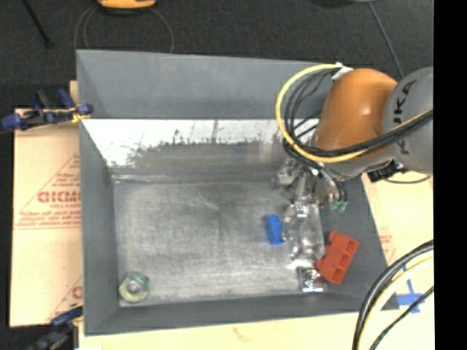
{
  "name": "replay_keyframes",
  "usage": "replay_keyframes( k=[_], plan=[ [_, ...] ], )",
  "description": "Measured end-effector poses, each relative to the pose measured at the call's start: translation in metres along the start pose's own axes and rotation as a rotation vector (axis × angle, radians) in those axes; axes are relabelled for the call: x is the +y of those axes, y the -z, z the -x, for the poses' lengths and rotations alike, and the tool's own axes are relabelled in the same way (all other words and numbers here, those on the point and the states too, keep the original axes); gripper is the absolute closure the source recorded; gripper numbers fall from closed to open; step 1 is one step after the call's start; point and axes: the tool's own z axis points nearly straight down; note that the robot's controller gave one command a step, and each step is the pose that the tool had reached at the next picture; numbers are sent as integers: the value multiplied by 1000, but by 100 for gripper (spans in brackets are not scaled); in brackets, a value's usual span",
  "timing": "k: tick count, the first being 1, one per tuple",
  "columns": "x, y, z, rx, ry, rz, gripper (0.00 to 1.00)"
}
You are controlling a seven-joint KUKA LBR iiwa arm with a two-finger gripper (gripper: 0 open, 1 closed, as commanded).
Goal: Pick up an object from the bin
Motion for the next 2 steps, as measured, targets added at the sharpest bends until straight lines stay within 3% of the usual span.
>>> replay_keyframes(
  k=[1, 2],
  plan=[
    [-2, -96, -7, -9, -14, 1, 0],
    [-2, -91, -6, -8, -11, 0, 100]
  ],
)
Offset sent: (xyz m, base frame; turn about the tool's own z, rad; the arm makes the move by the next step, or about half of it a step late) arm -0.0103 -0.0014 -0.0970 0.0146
